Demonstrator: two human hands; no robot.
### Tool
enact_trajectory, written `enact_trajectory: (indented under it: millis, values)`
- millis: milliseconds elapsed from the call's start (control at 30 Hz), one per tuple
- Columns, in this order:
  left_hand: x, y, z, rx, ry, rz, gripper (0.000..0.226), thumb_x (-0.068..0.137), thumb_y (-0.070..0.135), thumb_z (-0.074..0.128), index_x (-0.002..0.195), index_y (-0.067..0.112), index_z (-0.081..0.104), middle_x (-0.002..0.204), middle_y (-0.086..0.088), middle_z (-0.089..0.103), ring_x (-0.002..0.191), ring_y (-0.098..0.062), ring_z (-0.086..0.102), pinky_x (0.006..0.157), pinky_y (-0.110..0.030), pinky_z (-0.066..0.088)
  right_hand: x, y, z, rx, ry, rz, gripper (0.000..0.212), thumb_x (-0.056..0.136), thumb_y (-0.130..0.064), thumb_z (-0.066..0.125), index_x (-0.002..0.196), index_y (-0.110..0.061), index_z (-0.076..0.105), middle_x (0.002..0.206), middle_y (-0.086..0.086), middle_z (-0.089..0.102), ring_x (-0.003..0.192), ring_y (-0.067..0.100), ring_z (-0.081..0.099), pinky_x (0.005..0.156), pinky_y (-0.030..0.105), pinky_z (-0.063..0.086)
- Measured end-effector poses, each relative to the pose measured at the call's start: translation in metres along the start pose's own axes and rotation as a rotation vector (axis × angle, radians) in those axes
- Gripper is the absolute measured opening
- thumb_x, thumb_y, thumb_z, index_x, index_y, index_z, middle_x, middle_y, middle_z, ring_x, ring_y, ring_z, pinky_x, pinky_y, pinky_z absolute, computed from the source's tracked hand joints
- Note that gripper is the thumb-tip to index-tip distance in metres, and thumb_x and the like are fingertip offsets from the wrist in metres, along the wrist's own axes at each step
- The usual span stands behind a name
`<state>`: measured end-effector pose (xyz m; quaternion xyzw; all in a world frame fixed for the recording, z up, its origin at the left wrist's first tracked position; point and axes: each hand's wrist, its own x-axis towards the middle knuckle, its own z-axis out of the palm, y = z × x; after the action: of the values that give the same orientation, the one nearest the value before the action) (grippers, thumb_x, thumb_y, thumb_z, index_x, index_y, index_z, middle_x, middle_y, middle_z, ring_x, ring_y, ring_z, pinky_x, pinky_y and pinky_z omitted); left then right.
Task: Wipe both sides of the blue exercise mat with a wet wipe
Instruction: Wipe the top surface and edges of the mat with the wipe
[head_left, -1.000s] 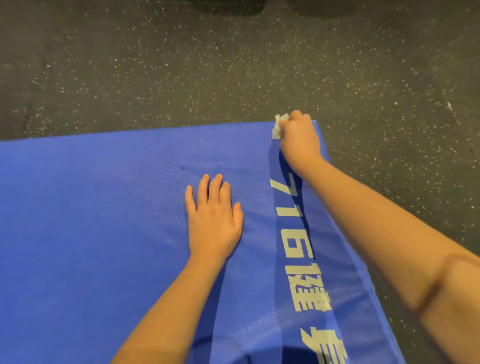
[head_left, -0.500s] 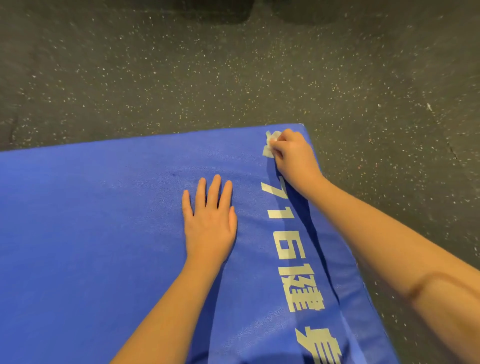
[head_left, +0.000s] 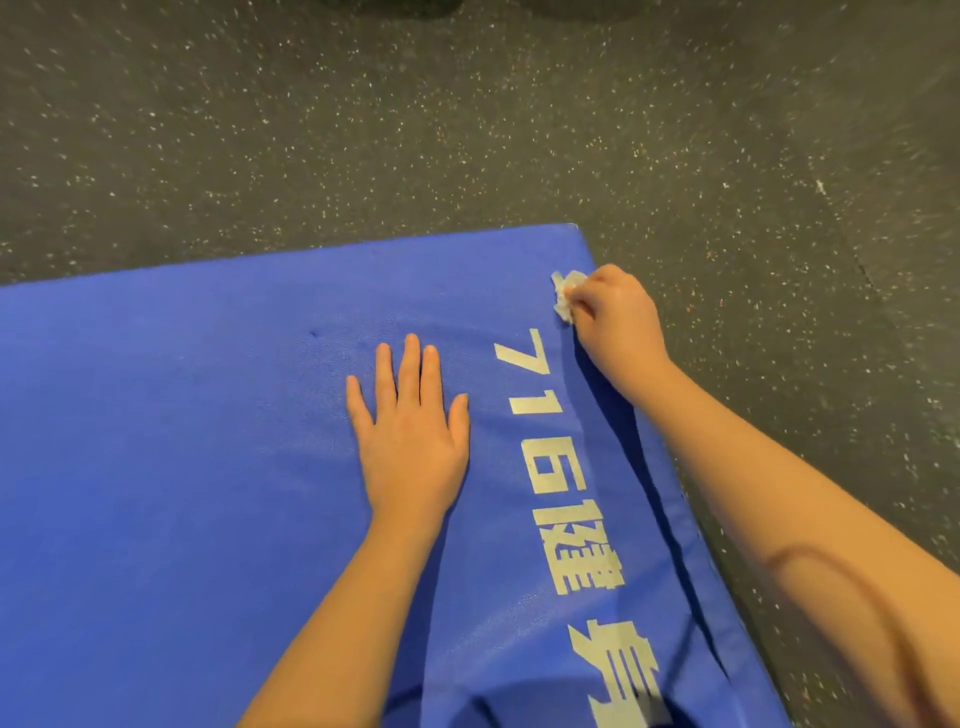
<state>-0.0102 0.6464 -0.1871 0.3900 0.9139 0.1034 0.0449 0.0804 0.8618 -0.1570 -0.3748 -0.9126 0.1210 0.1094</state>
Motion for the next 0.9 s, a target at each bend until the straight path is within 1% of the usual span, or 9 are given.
enact_trajectory:
  millis: [167, 333, 433, 533, 633, 700, 800, 833, 900]
  values:
    - [-0.001, -0.001, -0.003, 0.0, -0.024, 0.003, 0.064, 0.095, 0.045, 0.022, 0.146, 0.012, 0.041, 0.155, -0.005, 0.034, 0.146, -0.029, 0.025, 0.115, -0.056, 0.016, 0.039, -0.003, 0.002, -0.043, -0.067, 0.149, 0.023, 0.089, -0.002, 0.048, 0.093, -0.002, 0.071, 0.097, 0.017, 0.055, 0.086, 0.034, 0.052, 0.063, 0.03, 0.031]
    - [-0.005, -0.008, -0.007, -0.054, -0.051, 0.055, 0.067, 0.092, 0.046, 0.019, 0.146, 0.011, 0.041, 0.156, -0.006, 0.033, 0.146, -0.029, 0.022, 0.116, -0.055, 0.01, -0.051, -0.006, -0.011, 0.039, -0.021, -0.019, 0.012, 0.082, -0.003, 0.058, 0.077, -0.003, 0.069, 0.077, 0.012, 0.053, 0.07, 0.031, 0.051, 0.06, 0.027, 0.029]
    - [-0.023, -0.011, -0.006, -0.024, -0.02, 0.107, 0.061, 0.094, 0.041, 0.025, 0.142, 0.01, 0.046, 0.152, -0.007, 0.039, 0.143, -0.031, 0.03, 0.114, -0.055, 0.016, -0.074, 0.001, -0.017, 0.03, -0.11, -0.15, 0.008, 0.08, -0.001, 0.061, 0.077, -0.001, 0.069, 0.076, 0.014, 0.056, 0.068, 0.033, 0.053, 0.056, 0.033, 0.043]
    - [-0.027, -0.012, -0.005, -0.015, -0.017, 0.103, 0.059, 0.095, 0.039, 0.026, 0.143, 0.011, 0.045, 0.152, -0.006, 0.04, 0.143, -0.03, 0.029, 0.115, -0.054, 0.017, -0.037, 0.002, -0.013, -0.012, -0.101, -0.074, 0.014, 0.084, -0.003, 0.058, 0.08, 0.002, 0.07, 0.082, 0.018, 0.058, 0.077, 0.036, 0.053, 0.062, 0.038, 0.044]
    - [-0.026, -0.01, -0.006, -0.023, -0.033, 0.093, 0.06, 0.095, 0.04, 0.026, 0.143, 0.011, 0.045, 0.153, -0.006, 0.039, 0.144, -0.029, 0.028, 0.116, -0.054, 0.017, -0.031, -0.013, -0.007, 0.02, -0.06, 0.075, 0.016, 0.084, -0.002, 0.056, 0.081, -0.001, 0.072, 0.085, 0.017, 0.058, 0.081, 0.034, 0.053, 0.062, 0.03, 0.031]
    - [-0.027, -0.01, -0.007, -0.023, -0.041, 0.098, 0.06, 0.095, 0.041, 0.025, 0.143, 0.011, 0.045, 0.153, -0.006, 0.038, 0.144, -0.029, 0.028, 0.116, -0.055, 0.018, -0.061, -0.023, -0.011, 0.042, -0.116, -0.019, 0.013, 0.083, -0.003, 0.059, 0.079, -0.002, 0.071, 0.083, 0.015, 0.059, 0.08, 0.035, 0.054, 0.062, 0.031, 0.034]
    - [-0.026, -0.007, -0.008, -0.008, -0.032, 0.087, 0.06, 0.095, 0.039, 0.023, 0.141, 0.009, 0.047, 0.15, -0.009, 0.042, 0.142, -0.031, 0.032, 0.113, -0.058, 0.018, -0.1, -0.018, -0.024, 0.077, -0.238, -0.214, 0.007, 0.08, -0.005, 0.065, 0.081, -0.004, 0.072, 0.084, 0.012, 0.063, 0.08, 0.034, 0.06, 0.064, 0.037, 0.049]
    - [-0.03, -0.005, -0.009, -0.006, -0.028, 0.077, 0.06, 0.095, 0.038, 0.022, 0.14, 0.008, 0.048, 0.149, -0.01, 0.043, 0.141, -0.032, 0.033, 0.112, -0.06, 0.018, -0.099, -0.012, -0.028, 0.067, -0.24, -0.222, 0.006, 0.079, -0.003, 0.066, 0.08, -0.004, 0.072, 0.084, 0.012, 0.063, 0.08, 0.035, 0.061, 0.063, 0.038, 0.05]
    - [-0.047, 0.003, -0.009, 0.0, -0.035, 0.102, 0.059, 0.094, 0.037, 0.025, 0.138, 0.007, 0.05, 0.147, -0.012, 0.046, 0.139, -0.034, 0.036, 0.11, -0.061, 0.018, -0.085, 0.0, -0.027, 0.047, -0.155, -0.093, 0.008, 0.08, 0.0, 0.064, 0.079, -0.004, 0.071, 0.086, 0.013, 0.061, 0.082, 0.035, 0.059, 0.064, 0.034, 0.045]
